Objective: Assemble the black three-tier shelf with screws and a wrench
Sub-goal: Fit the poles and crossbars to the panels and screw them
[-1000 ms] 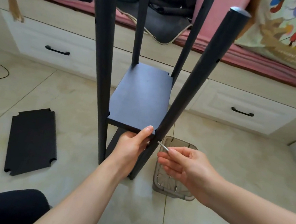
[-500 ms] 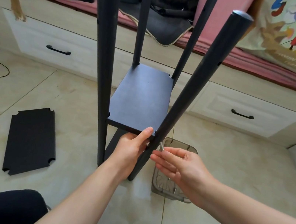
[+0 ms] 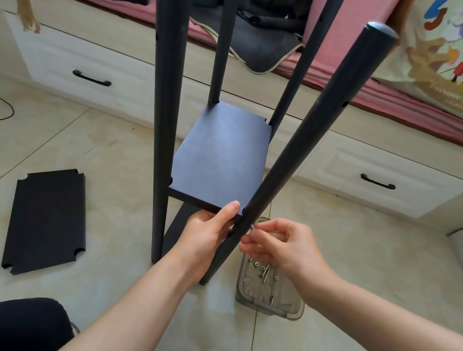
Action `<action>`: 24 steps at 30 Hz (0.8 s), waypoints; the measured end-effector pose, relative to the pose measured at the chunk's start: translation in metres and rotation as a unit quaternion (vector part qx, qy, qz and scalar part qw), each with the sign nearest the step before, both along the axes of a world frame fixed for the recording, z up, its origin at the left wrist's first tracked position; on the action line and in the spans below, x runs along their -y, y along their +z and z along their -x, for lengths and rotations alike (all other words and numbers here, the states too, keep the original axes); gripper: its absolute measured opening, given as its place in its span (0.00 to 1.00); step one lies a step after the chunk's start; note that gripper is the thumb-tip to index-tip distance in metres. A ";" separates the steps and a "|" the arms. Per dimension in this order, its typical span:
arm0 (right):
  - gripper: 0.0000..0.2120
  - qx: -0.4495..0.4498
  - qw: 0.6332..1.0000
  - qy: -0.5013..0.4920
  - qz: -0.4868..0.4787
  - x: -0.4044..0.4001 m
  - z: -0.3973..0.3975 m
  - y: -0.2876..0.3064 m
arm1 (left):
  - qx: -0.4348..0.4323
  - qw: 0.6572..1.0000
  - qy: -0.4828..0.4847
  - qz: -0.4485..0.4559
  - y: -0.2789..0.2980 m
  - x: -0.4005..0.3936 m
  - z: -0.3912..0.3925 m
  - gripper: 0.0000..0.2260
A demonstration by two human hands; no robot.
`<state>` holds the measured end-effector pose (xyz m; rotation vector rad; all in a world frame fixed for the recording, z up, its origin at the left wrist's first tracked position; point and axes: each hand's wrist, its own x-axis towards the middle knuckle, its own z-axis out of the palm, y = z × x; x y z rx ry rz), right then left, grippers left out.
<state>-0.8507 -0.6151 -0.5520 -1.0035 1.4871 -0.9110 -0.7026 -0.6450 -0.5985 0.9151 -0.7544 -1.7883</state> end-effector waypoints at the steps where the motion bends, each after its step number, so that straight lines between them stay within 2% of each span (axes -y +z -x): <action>1: 0.03 -0.017 1.000 0.007 0.008 0.001 0.001 -0.001 | 0.004 1.000 -0.002 0.001 0.000 0.000 0.000 0.08; 10: 0.02 -0.158 0.982 0.051 0.094 0.004 0.006 -0.007 | 0.022 1.000 -0.004 0.009 0.002 -0.003 -0.001 0.09; 18: 0.04 -0.177 0.974 0.069 0.123 0.003 0.011 -0.011 | 0.022 1.000 -0.010 0.011 0.003 -0.002 -0.002 0.08; 24: 0.03 -0.159 0.978 0.066 0.119 0.003 0.013 -0.014 | 0.028 0.999 -0.014 0.011 0.004 -0.003 -0.003 0.08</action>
